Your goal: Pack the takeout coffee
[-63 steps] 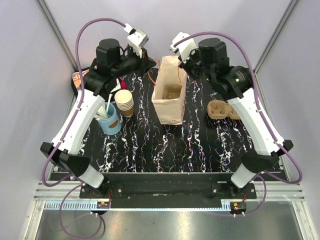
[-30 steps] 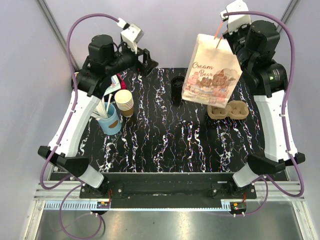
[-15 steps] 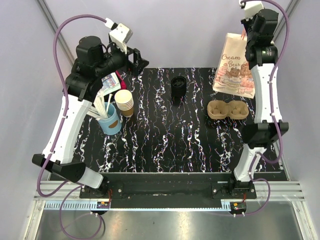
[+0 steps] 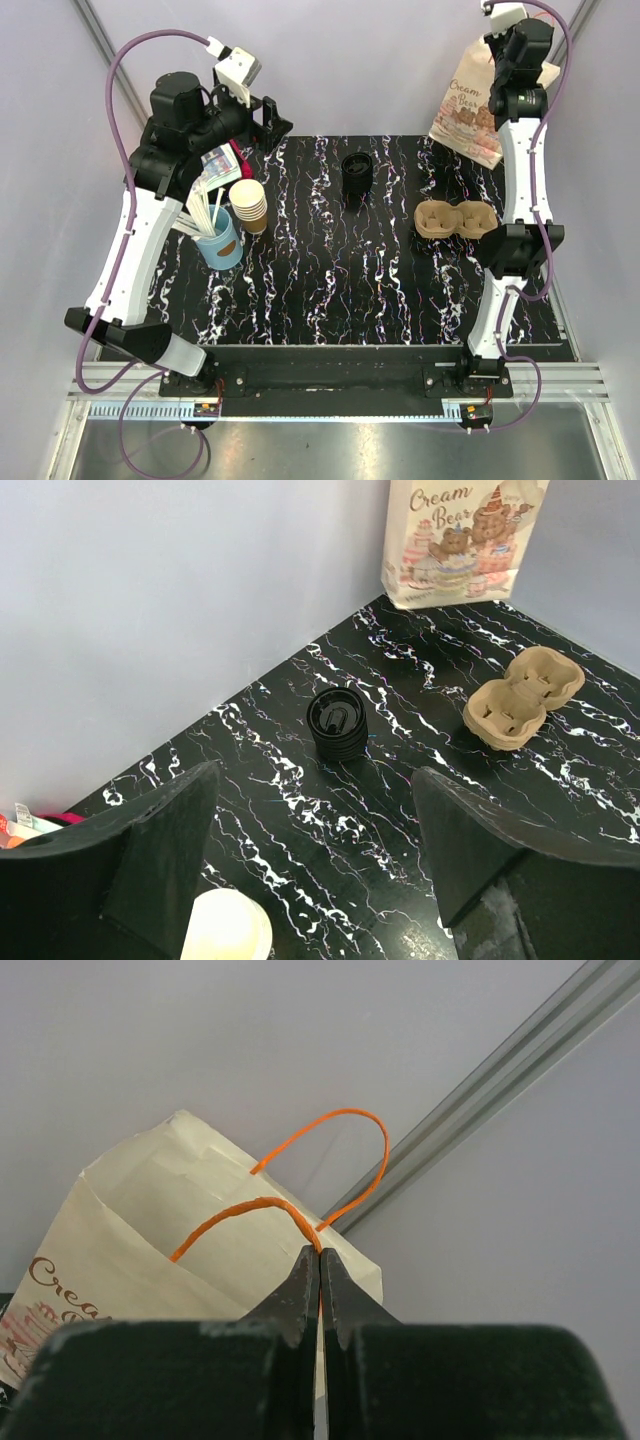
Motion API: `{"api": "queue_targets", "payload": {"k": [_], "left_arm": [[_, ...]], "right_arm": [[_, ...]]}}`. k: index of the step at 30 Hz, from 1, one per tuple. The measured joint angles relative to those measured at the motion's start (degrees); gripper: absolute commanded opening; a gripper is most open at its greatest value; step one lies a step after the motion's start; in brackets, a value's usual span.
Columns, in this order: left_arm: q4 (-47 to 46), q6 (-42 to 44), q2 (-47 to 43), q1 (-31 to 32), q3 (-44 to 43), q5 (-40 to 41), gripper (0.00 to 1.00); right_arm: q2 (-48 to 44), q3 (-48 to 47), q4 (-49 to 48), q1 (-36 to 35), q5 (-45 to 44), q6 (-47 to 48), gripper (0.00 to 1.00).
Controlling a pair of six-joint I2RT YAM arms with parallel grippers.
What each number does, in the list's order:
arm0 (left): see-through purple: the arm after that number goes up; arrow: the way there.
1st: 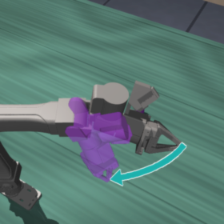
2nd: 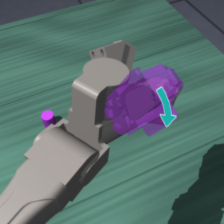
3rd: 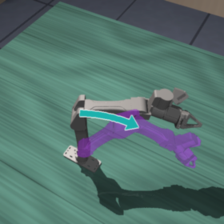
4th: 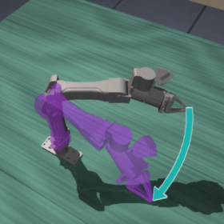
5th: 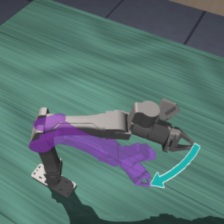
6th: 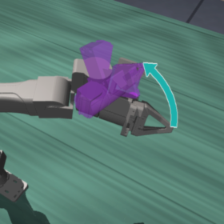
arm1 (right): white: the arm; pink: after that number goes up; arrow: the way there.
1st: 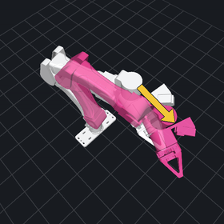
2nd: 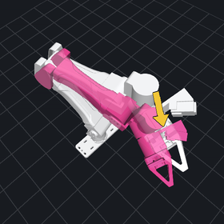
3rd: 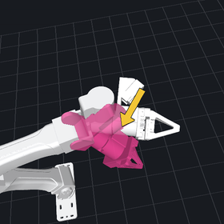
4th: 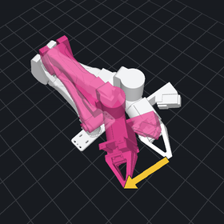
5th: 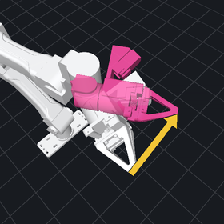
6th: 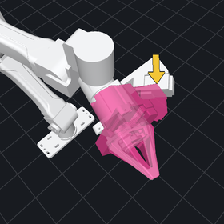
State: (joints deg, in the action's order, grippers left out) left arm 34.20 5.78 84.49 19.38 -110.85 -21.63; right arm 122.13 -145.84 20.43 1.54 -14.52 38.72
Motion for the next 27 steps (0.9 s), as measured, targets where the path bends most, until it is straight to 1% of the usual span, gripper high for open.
{"api": "queue_targets", "payload": {"k": [2,4,7,11,12,14,15,16,18,19,21,22,24,25,27], "left_arm": [[0.0,0.0,0.1,-0.2,0.0,0.0,0.83],[0.0,0.0,0.3,-0.3,0.0,0.0,0.83],[0.0,0.0,0.7,-0.5,0.0,-0.2,0.83],[0.0,0.0,0.8,-0.7,0.7,-0.3,0.83],[0.0,0.0,0.8,-0.7,0.8,-0.3,0.83],[0.2,0.0,0.8,-0.7,1.1,-0.4,0.83],[0.2,0.0,0.8,-0.7,1.2,-0.4,0.83],[0.2,0.0,0.8,-0.7,1.2,-0.5,0.84],[0.2,0.0,0.8,-0.7,1.4,-0.5,0.84],[0.1,0.0,0.8,-0.7,1.6,-0.5,0.85],[0.1,0.0,0.8,-0.7,1.9,-0.6,0.88],[0.1,0.0,0.8,-0.7,2.1,-0.6,0.93],[-0.1,0.2,0.7,-0.7,2.7,-0.6,0.99],[-0.1,0.3,0.7,-0.7,3.1,-0.6,0.99],[-0.1,0.6,0.7,-0.7,4.0,-0.6,0.99]], "right_arm": [[-0.5,2.2,-2.1,0.0,0.7,-0.2,0.0],[-2.4,8.2,-4.8,0.0,1.8,-0.6,0.0],[-3.8,16.3,-6.2,0.0,3.2,-1.5,0.01],[-3.9,24.9,-7.7,0.0,5.2,-2.2,0.06],[-4.1,27.2,-7.9,0.0,5.6,-2.4,0.12],[-4.3,30.5,-8.2,0.0,6.3,-2.8,0.2],[-4.4,31.8,-8.2,0.0,6.7,-2.9,0.29],[-4.7,32.7,-8.2,0.0,7.0,-3.1,0.34],[-5.7,34.2,-8.0,0.0,7.9,-3.3,0.47],[-6.5,34.5,-7.9,0.0,8.2,-3.5,0.6],[-8.4,34.6,-7.5,0.0,8.5,-4.0,0.73],[-9.6,34.6,-7.5,0.0,8.6,-4.1,0.84],[-12.0,33.8,-6.7,0.0,8.9,-4.6,0.92],[-12.7,33.0,-6.3,0.0,9.1,-4.9,0.99],[-14.7,30.4,-5.1,0.0,9.6,-5.7,1.0]]}}
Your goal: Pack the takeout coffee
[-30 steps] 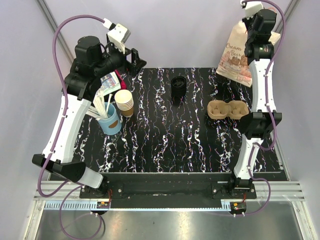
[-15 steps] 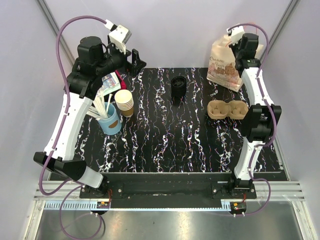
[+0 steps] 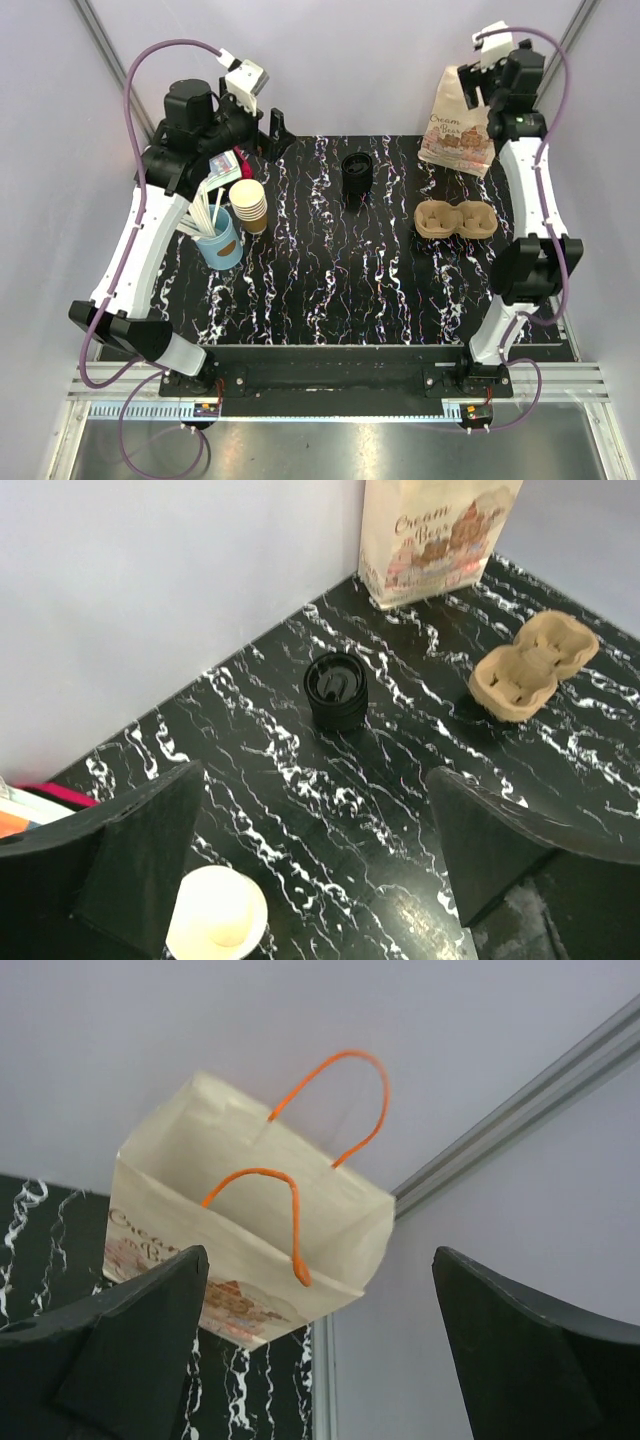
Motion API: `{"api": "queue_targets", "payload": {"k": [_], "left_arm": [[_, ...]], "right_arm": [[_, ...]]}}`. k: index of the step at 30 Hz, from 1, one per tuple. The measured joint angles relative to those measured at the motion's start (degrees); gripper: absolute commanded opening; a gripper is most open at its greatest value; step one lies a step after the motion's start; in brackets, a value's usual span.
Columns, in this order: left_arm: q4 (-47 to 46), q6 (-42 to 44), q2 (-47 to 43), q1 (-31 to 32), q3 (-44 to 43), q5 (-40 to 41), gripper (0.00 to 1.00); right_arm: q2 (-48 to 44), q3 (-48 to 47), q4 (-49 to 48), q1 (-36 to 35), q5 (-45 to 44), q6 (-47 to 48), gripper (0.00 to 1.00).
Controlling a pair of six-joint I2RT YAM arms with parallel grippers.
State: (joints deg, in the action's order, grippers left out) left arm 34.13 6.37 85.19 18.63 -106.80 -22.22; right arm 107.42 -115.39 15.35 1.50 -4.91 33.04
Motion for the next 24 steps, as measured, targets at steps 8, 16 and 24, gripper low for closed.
{"api": "queue_targets", "payload": {"k": [8,16,24], "left_arm": [[0.5,4.1,-2.1,-0.2,5.8,2.5,0.99],[3.8,13.7,-4.8,-0.4,12.7,6.0,0.99],[7.0,21.9,-2.7,-0.4,17.5,9.9,0.99]], "right_arm": [[-6.5,-8.2,11.3,-0.5,4.5,-4.9,1.0],[-18.1,-2.0,23.3,-7.0,14.6,-7.9,1.0],[-24.0,12.4,29.1,-11.3,25.7,-8.6,1.0]]}}
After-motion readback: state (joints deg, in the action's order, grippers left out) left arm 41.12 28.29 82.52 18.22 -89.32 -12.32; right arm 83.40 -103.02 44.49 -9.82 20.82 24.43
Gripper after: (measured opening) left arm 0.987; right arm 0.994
